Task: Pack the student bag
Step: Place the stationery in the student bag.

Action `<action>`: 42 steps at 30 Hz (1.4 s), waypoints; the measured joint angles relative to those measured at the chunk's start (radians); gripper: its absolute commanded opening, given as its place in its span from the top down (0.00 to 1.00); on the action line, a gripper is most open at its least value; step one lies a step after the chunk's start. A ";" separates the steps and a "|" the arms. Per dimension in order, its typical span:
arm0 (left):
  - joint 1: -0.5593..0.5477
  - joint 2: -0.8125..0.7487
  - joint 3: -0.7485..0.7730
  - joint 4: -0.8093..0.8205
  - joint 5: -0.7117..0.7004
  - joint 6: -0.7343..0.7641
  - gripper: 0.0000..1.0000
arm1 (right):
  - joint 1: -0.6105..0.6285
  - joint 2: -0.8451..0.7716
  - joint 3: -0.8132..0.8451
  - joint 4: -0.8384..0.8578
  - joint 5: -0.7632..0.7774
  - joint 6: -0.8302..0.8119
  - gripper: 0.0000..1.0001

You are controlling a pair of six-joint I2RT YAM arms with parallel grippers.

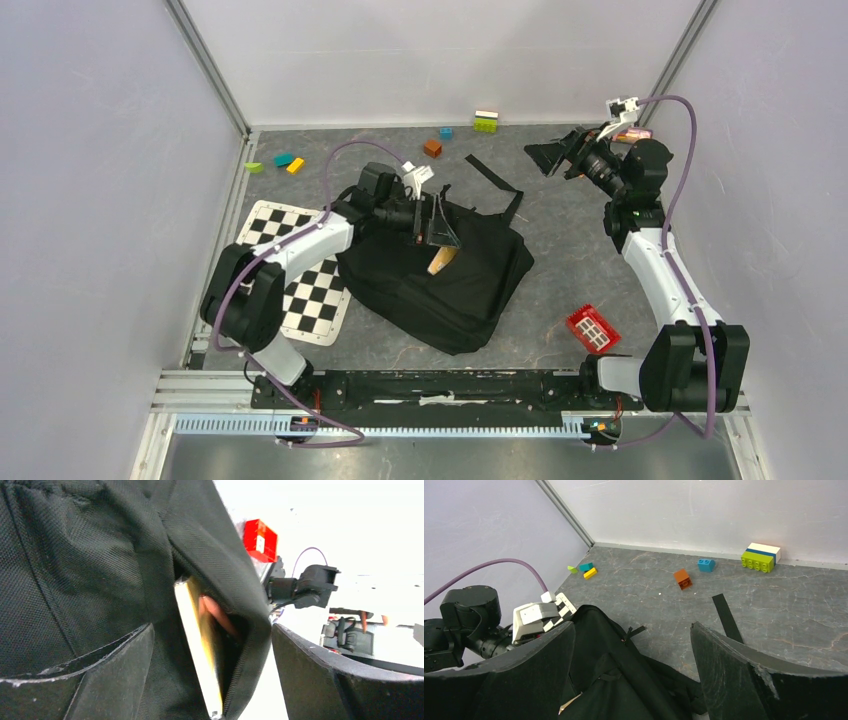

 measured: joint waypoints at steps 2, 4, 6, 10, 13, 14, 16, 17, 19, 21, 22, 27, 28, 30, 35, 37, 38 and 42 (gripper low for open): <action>0.016 -0.014 -0.016 0.035 0.036 -0.021 0.07 | 0.000 0.000 0.000 0.000 0.000 0.000 0.09; 0.025 -0.031 -0.028 0.059 0.063 -0.039 0.07 | 0.000 0.000 0.000 0.000 0.000 0.000 0.09; 0.030 -0.053 -0.041 0.082 0.085 -0.053 0.07 | 0.000 0.000 0.000 0.000 0.000 0.000 0.09; 0.042 -0.096 -0.055 0.090 0.078 -0.067 0.12 | 0.000 0.000 0.000 0.000 0.000 -0.001 0.09; 0.050 -0.133 -0.055 0.032 0.008 -0.045 0.30 | 0.000 0.000 0.000 0.000 0.000 -0.001 0.10; 0.051 -0.141 -0.054 0.007 -0.014 -0.037 0.35 | 0.000 0.000 0.000 0.000 0.001 -0.001 0.10; 0.054 -0.143 -0.052 -0.033 -0.040 -0.022 0.40 | 0.000 0.000 0.000 0.000 0.001 -0.001 0.10; 0.055 -0.142 -0.052 -0.055 -0.050 -0.016 0.42 | 0.000 0.000 0.000 0.000 0.001 -0.001 0.10; 0.055 -0.140 -0.052 -0.089 -0.052 -0.008 0.42 | 0.000 0.000 0.000 0.000 0.001 -0.001 0.10; 0.051 -0.140 -0.052 -0.102 -0.051 -0.003 0.45 | 0.000 0.000 0.000 0.000 0.001 0.000 0.10; 0.049 -0.139 -0.052 -0.107 -0.050 -0.001 0.46 | 0.000 0.000 0.000 0.000 0.001 0.000 0.10; 0.025 -0.105 -0.052 -0.113 -0.038 0.016 0.55 | 0.000 0.000 0.000 0.000 0.000 0.000 0.11; 0.019 -0.096 -0.052 -0.116 -0.036 0.018 0.59 | 0.000 0.000 0.000 0.000 0.000 -0.001 0.11; 0.003 -0.076 -0.052 -0.121 -0.027 0.024 0.75 | 0.000 0.000 0.000 0.000 0.001 -0.001 0.11; -0.042 -0.026 -0.045 -0.135 -0.013 0.043 0.98 | 0.000 0.000 0.000 -0.001 0.000 -0.003 0.11; -0.055 -0.012 -0.033 -0.122 0.008 0.042 0.98 | 0.000 0.000 0.000 -0.002 0.000 -0.006 0.12; -0.061 -0.007 -0.027 -0.118 0.018 0.043 0.98 | 0.000 0.000 0.000 -0.002 0.000 -0.007 0.12; -0.074 0.015 -0.018 -0.076 0.068 0.042 0.98 | 0.000 0.000 0.000 -0.005 0.000 -0.008 0.12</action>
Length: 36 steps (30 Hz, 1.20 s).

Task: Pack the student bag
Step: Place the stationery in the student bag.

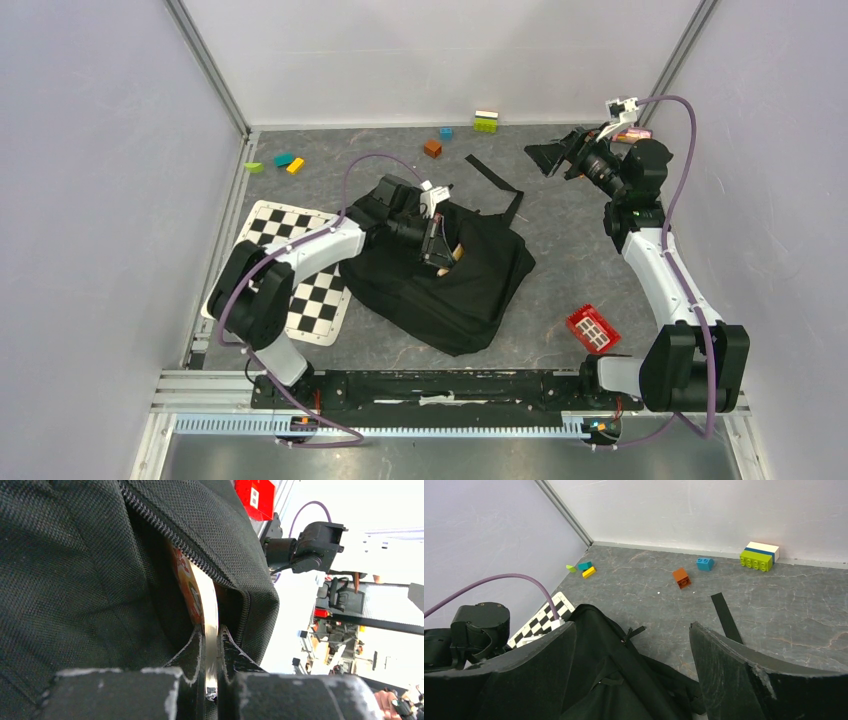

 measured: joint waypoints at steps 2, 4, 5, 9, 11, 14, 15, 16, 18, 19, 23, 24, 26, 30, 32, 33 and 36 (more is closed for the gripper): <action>-0.002 0.016 0.001 0.015 0.020 0.000 0.98 | 0.000 0.000 0.000 -0.003 0.000 0.000 0.12; -0.013 0.040 0.024 -0.005 0.021 0.008 0.98 | 0.000 0.000 0.000 -0.004 0.000 0.000 0.12; -0.026 0.059 0.049 -0.027 0.017 0.022 0.98 | 0.000 0.000 0.000 -0.003 0.000 0.000 0.12; -0.092 0.109 0.135 -0.091 -0.027 0.066 0.98 | 0.000 0.000 0.000 -0.009 0.008 -0.004 0.12; -0.114 0.110 0.142 -0.106 -0.061 0.075 0.89 | 0.001 0.000 0.000 -0.034 0.034 -0.022 0.12; -0.127 0.105 0.142 -0.131 -0.116 0.076 0.58 | 0.000 0.000 0.003 -0.106 0.115 -0.061 0.11; -0.128 0.101 0.142 -0.140 -0.132 0.076 0.44 | 0.000 0.000 0.008 -0.138 0.152 -0.077 0.11; -0.129 0.092 0.140 -0.153 -0.167 0.073 0.33 | 0.001 0.000 0.017 -0.182 0.210 -0.097 0.11; -0.129 0.067 0.139 -0.163 -0.196 0.068 0.16 | 0.000 0.005 0.035 -0.241 0.315 -0.137 0.10; -0.129 0.046 0.139 -0.166 -0.225 0.069 0.09 | 0.000 0.010 0.043 -0.257 0.362 -0.155 0.10; -0.103 -0.033 0.132 -0.187 -0.361 0.068 0.00 | -0.002 0.083 0.093 -0.285 0.518 -0.243 0.09; -0.085 -0.048 0.126 -0.187 -0.387 0.066 0.00 | -0.004 0.110 0.109 -0.286 0.546 -0.262 0.09; -0.043 -0.079 0.108 -0.185 -0.433 0.061 0.00 | -0.010 0.196 0.156 -0.286 0.593 -0.302 0.08; 0.044 -0.149 0.056 -0.158 -0.501 0.045 0.00 | -0.029 0.358 0.233 -0.272 0.636 -0.354 0.05; 0.086 -0.188 0.026 -0.137 -0.527 0.032 0.00 | -0.042 0.434 0.269 -0.253 0.638 -0.372 0.04; 0.102 -0.205 0.013 -0.126 -0.537 0.026 0.00 | -0.048 0.462 0.283 -0.244 0.637 -0.377 0.03; 0.140 -0.240 -0.019 -0.098 -0.566 0.005 0.00 | -0.079 0.575 0.354 -0.189 0.620 -0.373 0.03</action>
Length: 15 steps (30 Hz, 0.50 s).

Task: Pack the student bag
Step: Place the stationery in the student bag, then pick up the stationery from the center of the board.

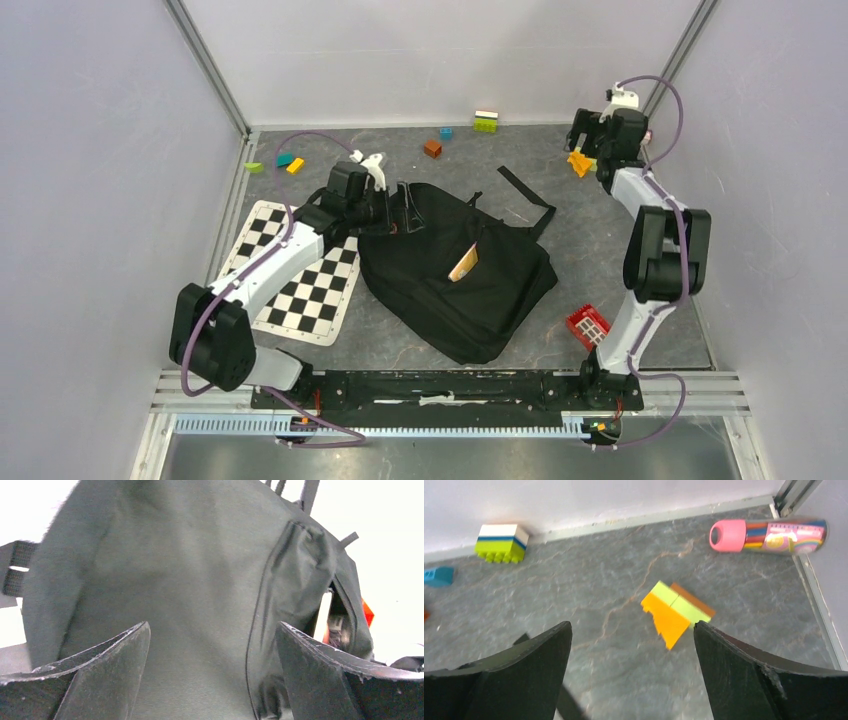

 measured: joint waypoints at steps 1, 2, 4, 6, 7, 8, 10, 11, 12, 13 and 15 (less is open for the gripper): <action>0.010 -0.006 -0.008 0.007 -0.008 -0.008 0.00 | -0.012 0.035 0.024 0.024 -0.011 0.008 0.03; 0.018 -0.010 -0.016 0.013 -0.018 -0.013 0.00 | -0.024 0.073 0.049 0.048 -0.020 0.015 0.03; 0.029 -0.011 -0.025 0.019 -0.028 -0.023 0.00 | -0.047 0.151 0.105 0.098 -0.039 0.035 0.03; 0.036 -0.011 -0.033 0.021 -0.044 -0.034 0.00 | -0.064 0.223 0.160 0.139 -0.051 0.058 0.02; 0.040 -0.011 -0.035 0.021 -0.049 -0.040 0.00 | -0.072 0.264 0.194 0.157 -0.057 0.072 0.02; 0.042 -0.011 -0.038 0.023 -0.053 -0.045 0.00 | -0.080 0.303 0.228 0.171 -0.063 0.089 0.02; 0.047 -0.011 -0.041 0.024 -0.065 -0.052 0.00 | -0.092 0.374 0.295 0.194 -0.070 0.120 0.02; 0.050 -0.011 -0.043 0.023 -0.071 -0.055 0.00 | -0.097 0.417 0.339 0.203 -0.071 0.137 0.02; 0.051 -0.011 -0.043 0.022 -0.075 -0.058 0.00 | -0.100 0.444 0.367 0.208 -0.071 0.149 0.02; 0.053 -0.011 -0.045 0.022 -0.078 -0.060 0.00 | -0.104 0.478 0.405 0.209 -0.070 0.161 0.02; 0.055 -0.014 -0.050 0.020 -0.090 -0.065 0.00 | -0.109 0.543 0.483 0.211 -0.068 0.182 0.02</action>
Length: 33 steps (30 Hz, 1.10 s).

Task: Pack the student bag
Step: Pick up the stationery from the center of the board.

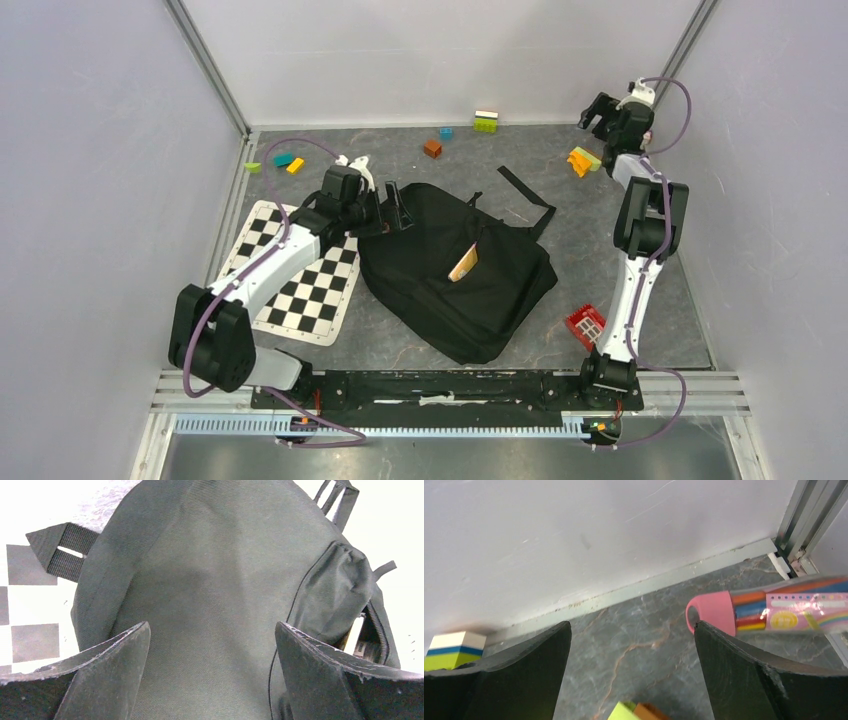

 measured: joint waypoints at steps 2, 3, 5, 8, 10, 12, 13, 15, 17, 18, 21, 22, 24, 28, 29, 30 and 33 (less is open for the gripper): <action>0.002 -0.006 -0.010 -0.003 -0.013 -0.004 0.00 | -0.002 0.052 0.062 0.002 0.016 0.018 0.02; 0.003 -0.011 -0.016 -0.004 -0.019 -0.008 0.00 | -0.002 0.071 0.084 0.006 0.028 0.025 0.02; 0.006 -0.023 -0.027 -0.006 -0.031 -0.016 0.00 | -0.004 0.107 0.126 0.006 0.056 0.042 0.02; 0.006 -0.038 -0.032 -0.013 -0.040 -0.027 0.00 | -0.007 0.171 0.211 0.004 0.089 0.069 0.02; 0.006 -0.041 -0.032 -0.016 -0.041 -0.030 0.00 | -0.011 0.218 0.276 0.000 0.104 0.094 0.02; 0.006 -0.044 -0.032 -0.029 -0.042 -0.030 0.00 | -0.020 0.262 0.323 -0.002 0.111 0.121 0.02; 0.006 -0.045 -0.032 -0.038 -0.045 -0.030 0.00 | -0.027 0.278 0.334 0.007 0.111 0.131 0.02; 0.006 -0.045 -0.032 -0.056 -0.049 -0.030 0.00 | -0.038 0.288 0.349 0.007 0.114 0.149 0.03; 0.006 -0.047 -0.032 -0.071 -0.056 -0.030 0.00 | -0.051 0.288 0.351 -0.002 0.113 0.157 0.05; 0.006 -0.049 -0.032 -0.076 -0.060 -0.030 0.00 | -0.058 0.288 0.351 -0.003 0.111 0.159 0.05; 0.006 -0.066 -0.032 -0.089 -0.065 -0.030 0.00 | -0.077 0.273 0.322 0.006 0.080 0.158 0.05; 0.006 -0.073 -0.032 -0.089 -0.066 -0.030 0.00 | -0.080 0.254 0.292 0.011 0.073 0.154 0.05; 0.006 -0.090 -0.035 -0.087 -0.067 -0.030 0.00 | -0.083 0.184 0.185 0.021 0.055 0.140 0.05; 0.006 -0.122 -0.064 -0.082 -0.068 -0.030 0.00 | -0.084 0.009 -0.072 0.013 0.038 0.105 0.05; 0.006 -0.123 -0.069 -0.083 -0.068 -0.030 0.00 | -0.084 -0.026 -0.125 0.006 0.034 0.098 0.05; 0.006 -0.123 -0.075 -0.081 -0.067 -0.030 0.00 | -0.084 -0.063 -0.177 -0.002 0.031 0.090 0.05; 0.008 -0.123 -0.089 -0.076 -0.066 -0.030 0.00 | -0.084 -0.168 -0.298 -0.040 0.027 0.063 0.05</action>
